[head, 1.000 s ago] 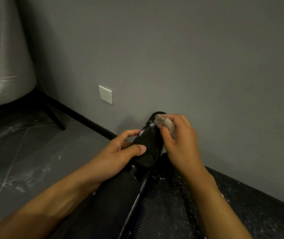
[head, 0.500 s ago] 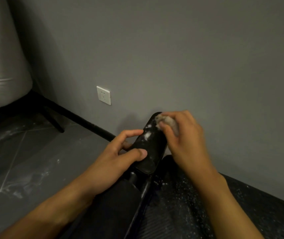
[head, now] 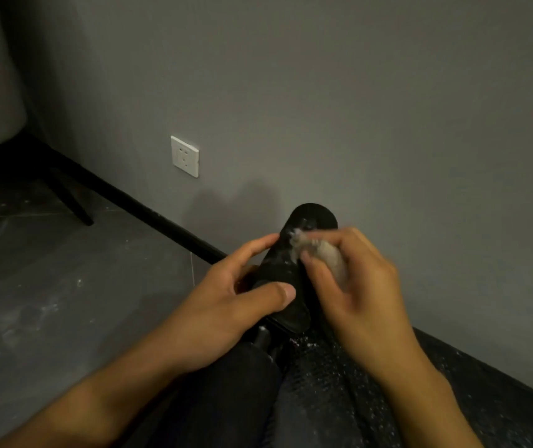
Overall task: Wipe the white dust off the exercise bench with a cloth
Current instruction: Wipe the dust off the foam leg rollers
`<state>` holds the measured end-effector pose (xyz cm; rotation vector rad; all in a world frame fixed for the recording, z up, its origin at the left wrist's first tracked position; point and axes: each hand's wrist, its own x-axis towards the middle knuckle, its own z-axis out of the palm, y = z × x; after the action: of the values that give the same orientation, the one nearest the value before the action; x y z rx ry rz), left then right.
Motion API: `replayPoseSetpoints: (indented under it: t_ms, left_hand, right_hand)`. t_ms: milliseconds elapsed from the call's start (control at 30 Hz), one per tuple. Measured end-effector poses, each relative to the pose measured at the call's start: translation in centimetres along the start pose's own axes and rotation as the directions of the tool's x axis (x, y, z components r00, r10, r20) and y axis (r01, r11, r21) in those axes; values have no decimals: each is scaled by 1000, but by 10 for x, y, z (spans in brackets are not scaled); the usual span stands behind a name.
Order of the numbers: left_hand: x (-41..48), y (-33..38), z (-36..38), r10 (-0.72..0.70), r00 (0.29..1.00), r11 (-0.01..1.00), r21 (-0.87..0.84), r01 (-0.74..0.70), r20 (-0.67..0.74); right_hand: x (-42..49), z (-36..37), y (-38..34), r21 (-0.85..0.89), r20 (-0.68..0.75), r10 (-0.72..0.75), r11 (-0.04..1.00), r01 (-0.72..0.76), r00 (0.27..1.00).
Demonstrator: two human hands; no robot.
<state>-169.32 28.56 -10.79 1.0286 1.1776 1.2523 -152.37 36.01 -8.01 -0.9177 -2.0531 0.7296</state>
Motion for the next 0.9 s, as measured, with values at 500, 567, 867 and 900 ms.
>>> replayPoseSetpoints:
  t_ms: [500, 567, 867, 900]
  left_hand:
    - [3, -5, -6, -10, 997, 1000, -23, 11, 75]
    - [2, -3, -5, -1, 998, 1000, -11, 2, 68]
    - [1, -2, -6, 53, 998, 996, 64, -55, 40]
    - [1, -2, -7, 50, 998, 996, 69, -53, 46]
  right_hand:
    - [-9, -11, -4, -29, 87, -46, 998, 49, 995]
    - [9, -5, 3, -147, -2, -47, 988, 46, 999]
    - [-10, -7, 0, 8, 25, -17, 1000, 16, 1000]
    - [-13, -8, 0, 28, 41, -25, 999, 24, 999]
